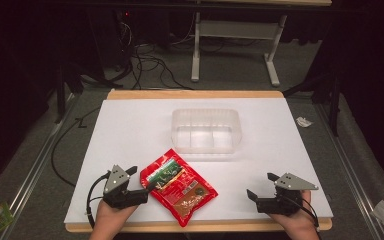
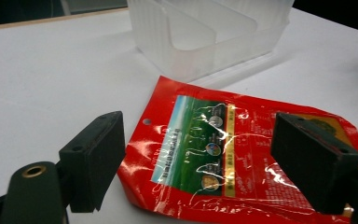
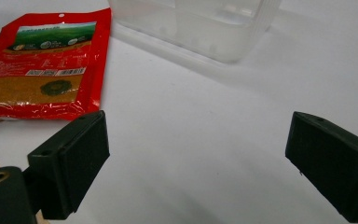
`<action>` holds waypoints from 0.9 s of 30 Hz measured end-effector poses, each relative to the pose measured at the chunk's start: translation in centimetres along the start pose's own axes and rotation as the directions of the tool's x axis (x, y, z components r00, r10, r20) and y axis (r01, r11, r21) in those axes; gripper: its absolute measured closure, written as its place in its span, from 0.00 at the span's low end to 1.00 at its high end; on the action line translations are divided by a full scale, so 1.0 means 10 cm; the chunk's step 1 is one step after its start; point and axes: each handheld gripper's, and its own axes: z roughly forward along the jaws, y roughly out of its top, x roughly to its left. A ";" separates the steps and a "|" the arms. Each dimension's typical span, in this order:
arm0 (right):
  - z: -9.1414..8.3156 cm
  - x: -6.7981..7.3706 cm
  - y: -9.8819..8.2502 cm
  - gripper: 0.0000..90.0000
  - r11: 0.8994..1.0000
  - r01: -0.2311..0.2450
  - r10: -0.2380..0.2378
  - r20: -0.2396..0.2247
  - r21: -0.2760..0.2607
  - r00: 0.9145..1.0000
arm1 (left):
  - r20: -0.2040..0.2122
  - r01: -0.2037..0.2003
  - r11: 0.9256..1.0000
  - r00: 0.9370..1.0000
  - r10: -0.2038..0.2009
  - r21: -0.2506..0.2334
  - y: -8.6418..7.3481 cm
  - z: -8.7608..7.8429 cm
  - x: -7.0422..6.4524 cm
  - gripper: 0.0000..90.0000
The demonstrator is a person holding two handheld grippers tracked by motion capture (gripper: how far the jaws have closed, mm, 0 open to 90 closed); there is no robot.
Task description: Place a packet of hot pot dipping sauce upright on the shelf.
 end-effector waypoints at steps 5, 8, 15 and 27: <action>0.00 -0.01 0.01 0.06 1.000 -0.005 0.005 -0.001 0.004 1.000 | -0.019 0.034 0.999 0.999 -0.033 0.019 -0.03 0.05 0.10 0.22; 0.00 -0.01 0.01 0.06 1.000 -0.009 0.009 0.001 -0.005 1.000 | -0.023 0.062 0.997 0.998 -0.062 0.036 -0.05 0.09 0.16 0.24; 0.01 -0.01 0.01 0.05 1.000 -0.014 0.014 -0.003 0.006 1.000 | -0.036 0.098 0.991 0.995 -0.095 0.094 -0.10 0.21 0.24 0.28; 0.04 0.00 0.00 0.06 1.000 -0.017 0.017 -0.016 0.014 1.000 | -0.021 0.198 0.964 0.980 -0.197 0.179 -0.18 0.38 0.34 0.42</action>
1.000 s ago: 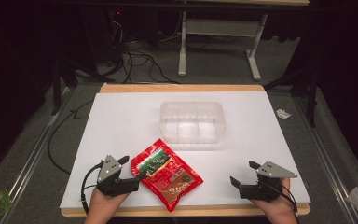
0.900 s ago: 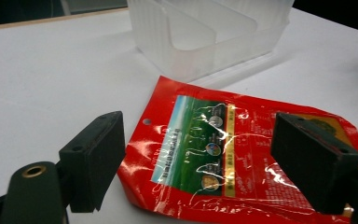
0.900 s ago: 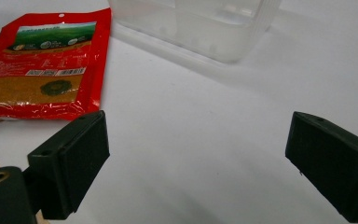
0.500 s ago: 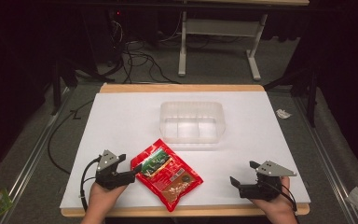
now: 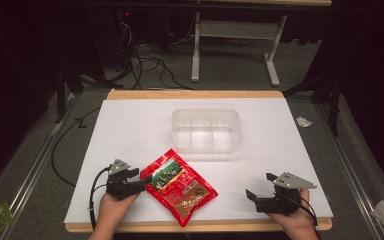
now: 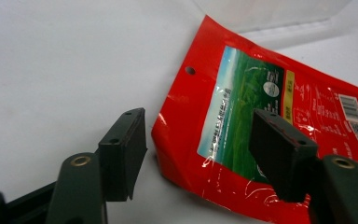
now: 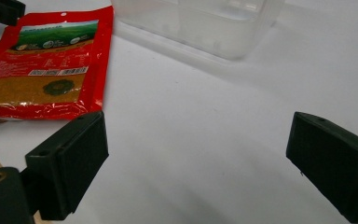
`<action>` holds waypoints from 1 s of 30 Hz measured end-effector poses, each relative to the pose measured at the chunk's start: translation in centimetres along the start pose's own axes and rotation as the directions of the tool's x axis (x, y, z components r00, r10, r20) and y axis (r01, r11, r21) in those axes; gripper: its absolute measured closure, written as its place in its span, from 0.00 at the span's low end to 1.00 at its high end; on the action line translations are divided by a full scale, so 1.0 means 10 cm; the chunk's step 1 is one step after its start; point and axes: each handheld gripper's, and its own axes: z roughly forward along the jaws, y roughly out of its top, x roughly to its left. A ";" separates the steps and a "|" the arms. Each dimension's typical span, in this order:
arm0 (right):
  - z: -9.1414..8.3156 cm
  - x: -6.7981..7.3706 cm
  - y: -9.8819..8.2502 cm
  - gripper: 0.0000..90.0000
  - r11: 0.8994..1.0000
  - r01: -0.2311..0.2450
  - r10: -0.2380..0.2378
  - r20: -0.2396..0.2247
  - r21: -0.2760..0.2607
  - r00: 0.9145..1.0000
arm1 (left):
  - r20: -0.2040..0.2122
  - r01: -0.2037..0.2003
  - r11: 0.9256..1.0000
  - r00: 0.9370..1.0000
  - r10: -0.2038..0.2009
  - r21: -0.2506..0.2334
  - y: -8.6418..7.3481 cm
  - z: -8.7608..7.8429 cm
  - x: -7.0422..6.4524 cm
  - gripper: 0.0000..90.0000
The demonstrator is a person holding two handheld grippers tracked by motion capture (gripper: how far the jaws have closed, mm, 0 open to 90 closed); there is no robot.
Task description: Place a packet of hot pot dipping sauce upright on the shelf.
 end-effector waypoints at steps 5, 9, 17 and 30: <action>0.00 0.01 0.00 0.07 1.000 0.004 -0.004 -0.001 -0.002 1.000 | -0.015 -0.005 1.000 1.000 0.005 0.002 -0.01 0.01 0.01 0.46; -0.01 -0.01 0.00 0.07 1.000 0.002 -0.002 -0.003 -0.005 1.000 | 0.001 0.049 0.999 0.999 -0.049 0.021 -0.03 0.03 0.08 0.48; -0.01 -0.01 0.00 0.07 1.000 0.003 -0.003 -0.005 -0.006 1.000 | 0.048 0.089 0.996 0.995 -0.090 0.024 -0.04 0.03 0.13 0.60; 0.00 0.00 0.00 0.07 1.000 -0.014 0.014 -0.018 0.001 1.000 | 0.091 0.083 0.996 0.993 -0.080 -0.019 -0.05 -0.04 0.12 0.93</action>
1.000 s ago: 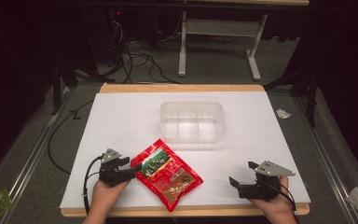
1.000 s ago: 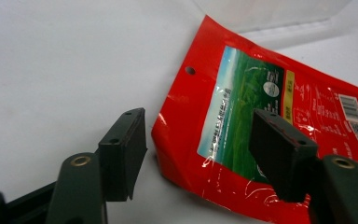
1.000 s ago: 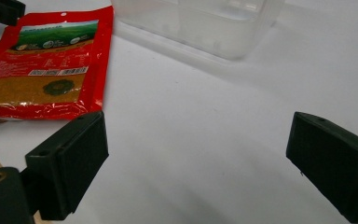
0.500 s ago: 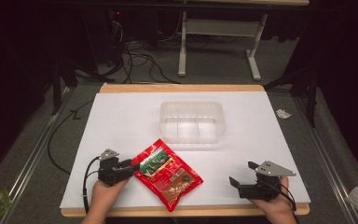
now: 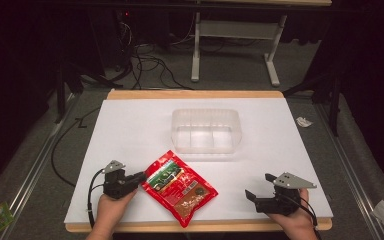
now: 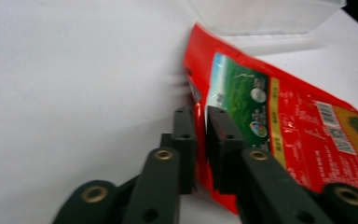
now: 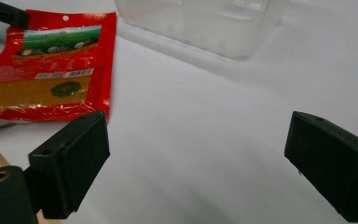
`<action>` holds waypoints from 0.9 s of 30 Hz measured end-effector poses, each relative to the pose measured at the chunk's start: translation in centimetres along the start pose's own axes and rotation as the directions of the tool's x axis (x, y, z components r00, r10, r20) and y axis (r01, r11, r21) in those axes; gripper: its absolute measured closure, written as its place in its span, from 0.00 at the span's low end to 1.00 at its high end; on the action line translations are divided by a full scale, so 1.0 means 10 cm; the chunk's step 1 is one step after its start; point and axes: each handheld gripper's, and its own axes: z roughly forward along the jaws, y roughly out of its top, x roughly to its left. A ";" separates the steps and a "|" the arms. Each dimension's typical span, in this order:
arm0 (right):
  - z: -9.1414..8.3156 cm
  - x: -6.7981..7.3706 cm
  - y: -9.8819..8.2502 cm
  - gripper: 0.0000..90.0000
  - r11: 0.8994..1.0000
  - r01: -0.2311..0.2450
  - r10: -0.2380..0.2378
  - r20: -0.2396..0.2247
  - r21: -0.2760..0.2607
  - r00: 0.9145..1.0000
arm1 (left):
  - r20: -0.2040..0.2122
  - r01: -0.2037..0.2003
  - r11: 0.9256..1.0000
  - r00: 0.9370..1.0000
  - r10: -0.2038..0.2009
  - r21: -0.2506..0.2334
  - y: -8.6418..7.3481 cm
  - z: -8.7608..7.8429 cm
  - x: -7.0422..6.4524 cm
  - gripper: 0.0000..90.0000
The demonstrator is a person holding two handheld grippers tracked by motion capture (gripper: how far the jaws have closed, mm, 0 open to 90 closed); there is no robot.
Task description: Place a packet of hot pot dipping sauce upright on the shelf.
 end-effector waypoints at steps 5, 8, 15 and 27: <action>-0.01 0.00 0.00 0.08 0.999 -0.037 0.037 -0.034 -0.016 0.999 | -0.011 -0.039 0.999 0.999 0.039 -0.017 0.01 -0.04 -0.09 0.97; 0.00 -0.02 -0.01 0.08 0.999 -0.044 0.044 -0.032 -0.011 0.999 | -0.021 -0.070 0.997 0.997 0.069 -0.026 0.00 -0.07 -0.14 0.98; -0.02 -0.02 0.00 0.07 1.000 -0.027 0.026 -0.007 -0.016 1.000 | -0.012 -0.102 0.992 0.995 0.101 -0.075 -0.01 -0.18 -0.23 0.98; 0.01 0.02 -0.01 0.08 0.999 -0.034 0.034 -0.018 0.004 0.999 | -0.042 -0.117 0.982 0.993 0.112 -0.147 -0.04 -0.36 -0.37 0.99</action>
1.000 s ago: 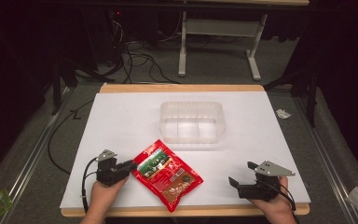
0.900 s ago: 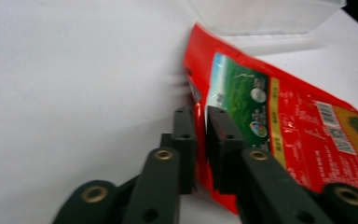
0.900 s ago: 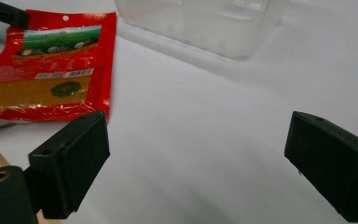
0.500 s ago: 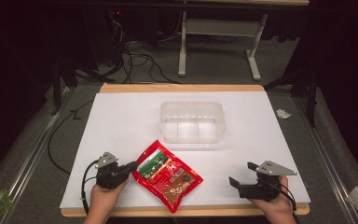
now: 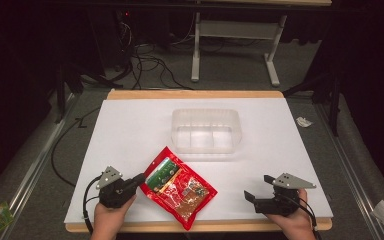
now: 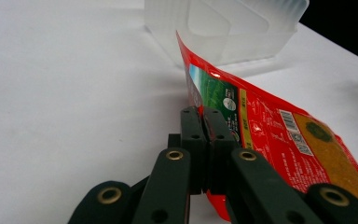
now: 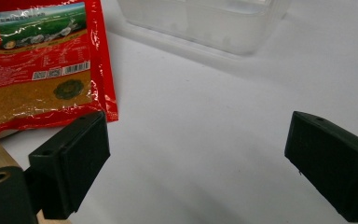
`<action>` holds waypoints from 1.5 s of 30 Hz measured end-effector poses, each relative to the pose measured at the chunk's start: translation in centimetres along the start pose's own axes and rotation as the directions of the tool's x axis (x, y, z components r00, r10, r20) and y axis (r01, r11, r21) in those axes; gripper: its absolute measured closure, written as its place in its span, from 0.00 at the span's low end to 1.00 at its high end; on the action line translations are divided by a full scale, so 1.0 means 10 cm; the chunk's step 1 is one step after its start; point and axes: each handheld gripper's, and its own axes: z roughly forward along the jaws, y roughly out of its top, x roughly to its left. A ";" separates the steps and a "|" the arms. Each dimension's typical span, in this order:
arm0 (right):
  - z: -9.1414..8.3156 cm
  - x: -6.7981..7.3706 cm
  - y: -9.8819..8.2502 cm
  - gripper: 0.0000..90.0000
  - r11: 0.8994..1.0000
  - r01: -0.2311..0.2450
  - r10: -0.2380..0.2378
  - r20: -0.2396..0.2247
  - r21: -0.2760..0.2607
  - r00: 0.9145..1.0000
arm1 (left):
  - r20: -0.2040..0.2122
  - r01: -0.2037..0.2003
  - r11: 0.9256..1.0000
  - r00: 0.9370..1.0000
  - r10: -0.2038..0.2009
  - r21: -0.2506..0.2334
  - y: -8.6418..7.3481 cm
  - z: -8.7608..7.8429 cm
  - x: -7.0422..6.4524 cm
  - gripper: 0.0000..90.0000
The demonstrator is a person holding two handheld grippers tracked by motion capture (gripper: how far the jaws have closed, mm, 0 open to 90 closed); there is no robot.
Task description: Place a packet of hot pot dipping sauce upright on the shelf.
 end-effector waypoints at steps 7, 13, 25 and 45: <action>0.01 -0.02 0.00 0.08 1.000 -0.012 0.012 0.006 -0.002 1.000 | -0.005 -0.033 0.999 0.999 0.032 -0.039 0.04 -0.05 -0.06 0.99; 0.02 0.00 0.00 0.08 1.000 0.000 0.000 0.002 0.006 1.000 | -0.005 -0.052 0.996 0.999 0.052 -0.069 0.09 -0.06 -0.10 0.99; 0.01 0.01 0.01 0.08 1.000 -0.004 0.004 0.002 0.002 1.000 | -0.026 -0.055 0.986 0.998 0.052 -0.158 0.28 0.02 -0.25 0.99; 0.02 0.03 0.04 0.10 1.000 -0.004 0.004 -0.020 -0.020 1.000 | 0.016 -0.152 0.951 0.987 0.162 -0.269 0.57 0.08 -0.64 0.99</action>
